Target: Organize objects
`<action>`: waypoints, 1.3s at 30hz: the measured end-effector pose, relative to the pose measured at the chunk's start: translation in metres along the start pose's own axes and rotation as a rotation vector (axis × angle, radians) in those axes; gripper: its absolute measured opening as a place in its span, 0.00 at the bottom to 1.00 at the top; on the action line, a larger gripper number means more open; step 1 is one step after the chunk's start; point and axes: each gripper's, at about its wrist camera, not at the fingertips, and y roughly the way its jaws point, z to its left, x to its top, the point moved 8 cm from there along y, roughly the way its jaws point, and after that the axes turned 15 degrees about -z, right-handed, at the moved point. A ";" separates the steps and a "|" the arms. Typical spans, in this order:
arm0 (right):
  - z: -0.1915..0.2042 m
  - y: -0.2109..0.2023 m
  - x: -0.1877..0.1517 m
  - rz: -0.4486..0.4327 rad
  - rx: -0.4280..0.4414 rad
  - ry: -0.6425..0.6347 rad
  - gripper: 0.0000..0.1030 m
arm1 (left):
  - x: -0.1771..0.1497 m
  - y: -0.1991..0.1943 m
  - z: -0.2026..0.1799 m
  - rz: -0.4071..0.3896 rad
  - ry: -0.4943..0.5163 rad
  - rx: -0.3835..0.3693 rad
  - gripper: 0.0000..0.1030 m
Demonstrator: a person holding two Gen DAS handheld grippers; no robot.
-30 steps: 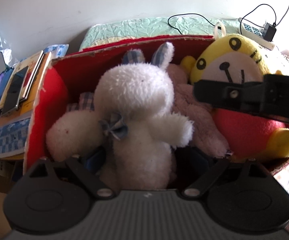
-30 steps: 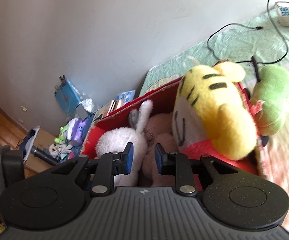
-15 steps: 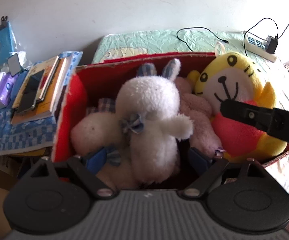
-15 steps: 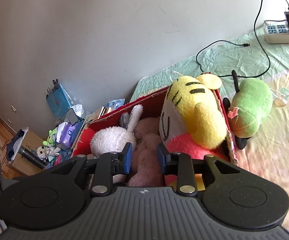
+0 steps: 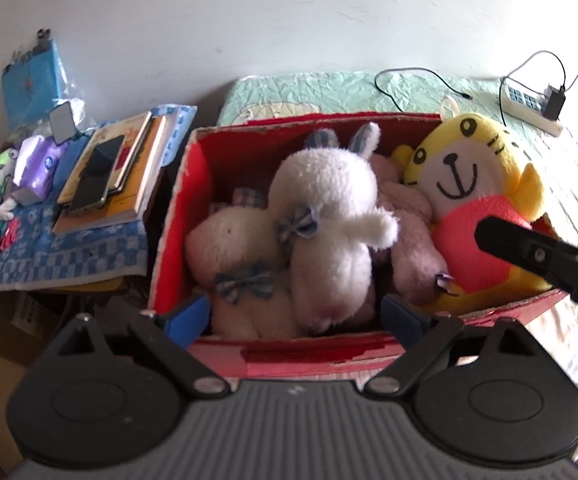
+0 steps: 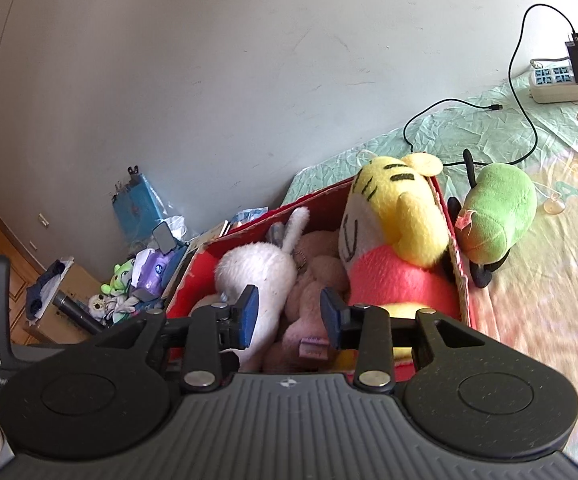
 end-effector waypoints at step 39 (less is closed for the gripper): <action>-0.032 -0.033 -0.048 0.149 -0.072 0.057 0.42 | -0.062 0.011 -0.038 0.168 0.058 -0.018 0.91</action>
